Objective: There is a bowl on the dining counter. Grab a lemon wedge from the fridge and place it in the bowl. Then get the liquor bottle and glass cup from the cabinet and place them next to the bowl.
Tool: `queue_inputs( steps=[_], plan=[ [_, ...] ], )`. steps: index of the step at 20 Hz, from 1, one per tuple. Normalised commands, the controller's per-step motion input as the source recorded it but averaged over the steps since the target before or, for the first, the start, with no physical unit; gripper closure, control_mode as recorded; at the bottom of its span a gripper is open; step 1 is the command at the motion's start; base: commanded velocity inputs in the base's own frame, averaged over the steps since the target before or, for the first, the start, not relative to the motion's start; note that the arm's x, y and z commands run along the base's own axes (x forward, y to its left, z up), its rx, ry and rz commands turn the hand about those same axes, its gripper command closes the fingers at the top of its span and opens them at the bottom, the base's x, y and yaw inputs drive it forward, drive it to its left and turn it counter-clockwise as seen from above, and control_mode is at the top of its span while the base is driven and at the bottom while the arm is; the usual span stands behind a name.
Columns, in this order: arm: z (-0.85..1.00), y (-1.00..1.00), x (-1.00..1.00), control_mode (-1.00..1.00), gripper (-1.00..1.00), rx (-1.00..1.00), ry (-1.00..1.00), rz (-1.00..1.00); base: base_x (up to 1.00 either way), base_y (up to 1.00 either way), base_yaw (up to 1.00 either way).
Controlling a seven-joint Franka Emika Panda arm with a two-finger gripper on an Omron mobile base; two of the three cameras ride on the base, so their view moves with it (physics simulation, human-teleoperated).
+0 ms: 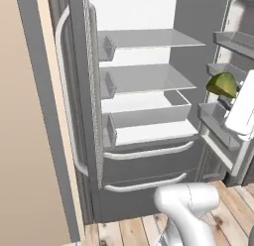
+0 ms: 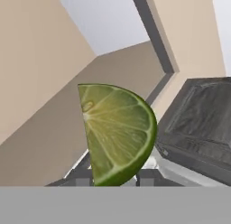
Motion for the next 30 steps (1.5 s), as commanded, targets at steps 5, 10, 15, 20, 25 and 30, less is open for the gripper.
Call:
queue_inputs(
  steps=[5,10,15,20,25,30],
  plan=[
    [0.0,0.0,0.0,1.0,1.0,0.0,0.0,0.0,-0.64,0.15,0.47],
    [0.0,0.0,0.0,1.0,1.0,0.0,0.0,0.0,-0.46,0.12,0.57],
    [0.0,0.0,0.0,1.0,1.0,0.0,0.0,0.0,-0.32,0.15,0.65],
    [0.0,0.0,0.0,1.0,1.0,0.0,0.0,0.0,0.05,0.28,0.71],
    [0.0,0.0,0.0,1.0,1.0,0.0,0.0,0.0,0.16,0.24,0.71],
    [0.0,0.0,0.0,1.0,1.0,0.0,0.0,0.0,0.16,0.25,0.72]
  ],
)
